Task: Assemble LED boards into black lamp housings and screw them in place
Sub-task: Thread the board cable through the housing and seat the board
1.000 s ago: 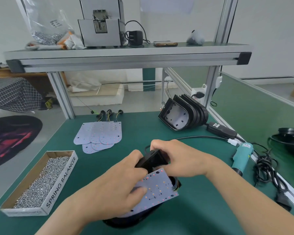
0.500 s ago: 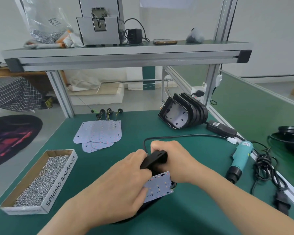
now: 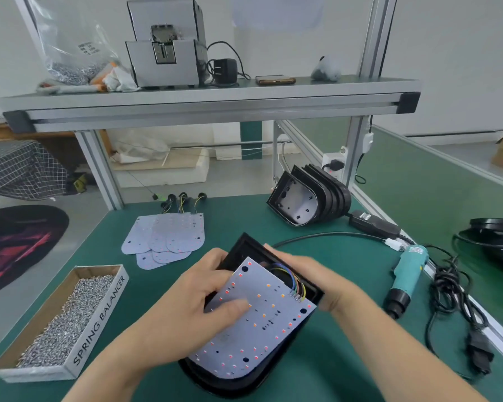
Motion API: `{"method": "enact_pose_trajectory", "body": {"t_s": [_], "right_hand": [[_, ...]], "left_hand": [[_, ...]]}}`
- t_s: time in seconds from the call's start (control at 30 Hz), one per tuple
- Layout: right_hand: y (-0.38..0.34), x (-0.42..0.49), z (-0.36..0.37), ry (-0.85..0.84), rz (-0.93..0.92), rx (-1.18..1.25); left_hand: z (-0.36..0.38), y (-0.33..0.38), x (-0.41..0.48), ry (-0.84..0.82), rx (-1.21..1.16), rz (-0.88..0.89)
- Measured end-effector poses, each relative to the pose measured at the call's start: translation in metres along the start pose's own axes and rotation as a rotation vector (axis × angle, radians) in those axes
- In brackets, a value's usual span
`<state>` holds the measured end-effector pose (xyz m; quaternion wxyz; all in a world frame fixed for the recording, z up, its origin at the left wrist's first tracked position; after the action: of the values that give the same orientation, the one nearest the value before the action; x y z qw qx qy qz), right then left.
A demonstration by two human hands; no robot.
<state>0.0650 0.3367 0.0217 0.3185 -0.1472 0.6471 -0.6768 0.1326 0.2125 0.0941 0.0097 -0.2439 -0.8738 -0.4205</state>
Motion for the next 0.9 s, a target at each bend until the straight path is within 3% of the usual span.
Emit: {"method": "enact_pose_trajectory", "body": {"t_s": [0.17, 0.3, 0.37, 0.47, 0.53, 0.7, 0.9], "right_hand": [[-0.006, 0.015, -0.011, 0.248, -0.193, -0.145], [-0.018, 0.013, -0.011, 0.309, -0.235, -0.457], [-0.035, 0.002, -0.012, 0.416, -0.375, -0.600], [-0.061, -0.046, -0.024, 0.714, -0.678, -0.380], [-0.070, -0.078, -0.012, 0.769, -0.845, -0.390], [-0.064, -0.081, 0.025, 0.750, -0.742, -0.953], [-0.067, -0.082, 0.024, 0.777, -0.794, -0.945]], "left_hand": [[-0.014, -0.015, -0.005, 0.191, -0.178, -0.023], [-0.012, -0.035, -0.012, 0.273, -0.299, -0.108], [-0.011, -0.043, -0.013, 0.322, -0.392, -0.165], [-0.018, -0.053, -0.017, 0.408, -0.435, -0.221], [-0.020, -0.054, -0.018, 0.442, -0.432, -0.224], [-0.017, -0.050, -0.019, 0.488, -0.383, -0.197], [-0.012, -0.051, -0.017, 0.498, -0.313, -0.142]]}}
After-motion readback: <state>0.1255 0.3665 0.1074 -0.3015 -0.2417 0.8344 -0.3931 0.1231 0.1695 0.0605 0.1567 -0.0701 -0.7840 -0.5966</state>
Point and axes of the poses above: each hand's wrist, its own x-axis towards the middle knuckle, its own z-axis out of the palm, y = z × x, the point moved 9 cm from there along x, towards the middle knuckle, and after that the axes turned 1 degree about z, right-handed, at the moved point
